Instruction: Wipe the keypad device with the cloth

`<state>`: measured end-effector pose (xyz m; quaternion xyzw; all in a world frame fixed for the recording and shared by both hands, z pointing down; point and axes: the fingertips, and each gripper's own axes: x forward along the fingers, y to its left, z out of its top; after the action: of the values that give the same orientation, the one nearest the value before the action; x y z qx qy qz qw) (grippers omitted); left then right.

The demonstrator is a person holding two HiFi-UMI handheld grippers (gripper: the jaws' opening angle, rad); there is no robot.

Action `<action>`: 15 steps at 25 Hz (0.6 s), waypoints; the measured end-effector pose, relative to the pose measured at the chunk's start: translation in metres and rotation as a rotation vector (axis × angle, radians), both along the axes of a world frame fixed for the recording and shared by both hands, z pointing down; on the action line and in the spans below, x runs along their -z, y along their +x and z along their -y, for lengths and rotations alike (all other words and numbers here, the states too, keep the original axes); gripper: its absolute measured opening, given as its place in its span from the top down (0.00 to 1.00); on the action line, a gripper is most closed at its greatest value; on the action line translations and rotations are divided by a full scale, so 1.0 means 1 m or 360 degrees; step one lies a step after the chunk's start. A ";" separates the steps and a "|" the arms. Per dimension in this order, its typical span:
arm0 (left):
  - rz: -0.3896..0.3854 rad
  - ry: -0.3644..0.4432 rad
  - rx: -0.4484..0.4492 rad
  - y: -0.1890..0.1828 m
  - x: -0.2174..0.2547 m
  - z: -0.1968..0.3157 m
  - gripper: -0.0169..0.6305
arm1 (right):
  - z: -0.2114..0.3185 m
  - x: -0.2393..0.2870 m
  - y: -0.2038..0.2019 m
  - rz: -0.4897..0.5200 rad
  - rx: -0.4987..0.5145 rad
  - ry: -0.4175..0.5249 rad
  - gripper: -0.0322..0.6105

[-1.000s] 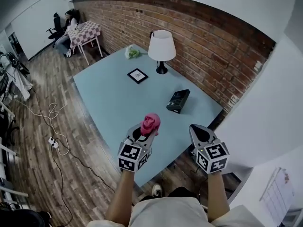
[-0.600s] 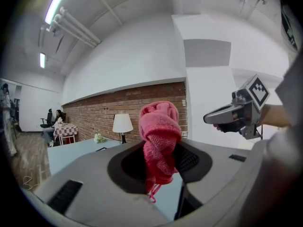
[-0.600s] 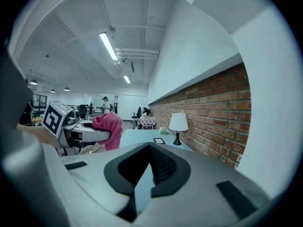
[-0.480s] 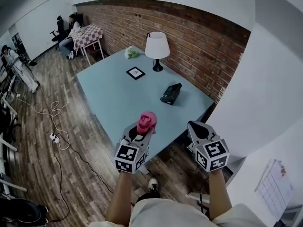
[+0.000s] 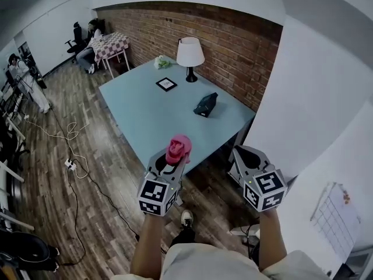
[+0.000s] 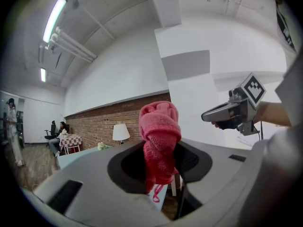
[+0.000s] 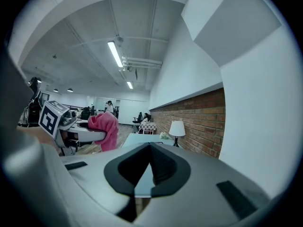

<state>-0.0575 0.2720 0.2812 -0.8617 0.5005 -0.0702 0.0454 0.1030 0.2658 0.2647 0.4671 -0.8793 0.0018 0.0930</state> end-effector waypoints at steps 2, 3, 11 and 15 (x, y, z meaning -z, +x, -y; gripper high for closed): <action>0.0031 0.0023 0.0009 0.004 0.004 -0.017 0.71 | -0.017 0.004 0.002 -0.0001 0.0011 0.0015 0.92; 0.0040 0.0033 0.0012 0.006 0.006 -0.026 0.71 | -0.025 0.005 0.004 -0.0001 0.0016 0.0024 0.92; 0.0054 0.0101 0.0021 0.014 0.021 -0.092 0.71 | -0.087 0.015 0.010 -0.0031 0.0031 0.0091 0.92; 0.0042 0.0127 0.0022 0.020 0.027 -0.114 0.71 | -0.106 0.016 0.016 -0.0034 0.0036 0.0096 0.92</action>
<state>-0.0376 0.3861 0.2544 -0.8547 0.5082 -0.0618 0.0857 0.1194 0.3718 0.2486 0.4595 -0.8832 -0.0307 0.0884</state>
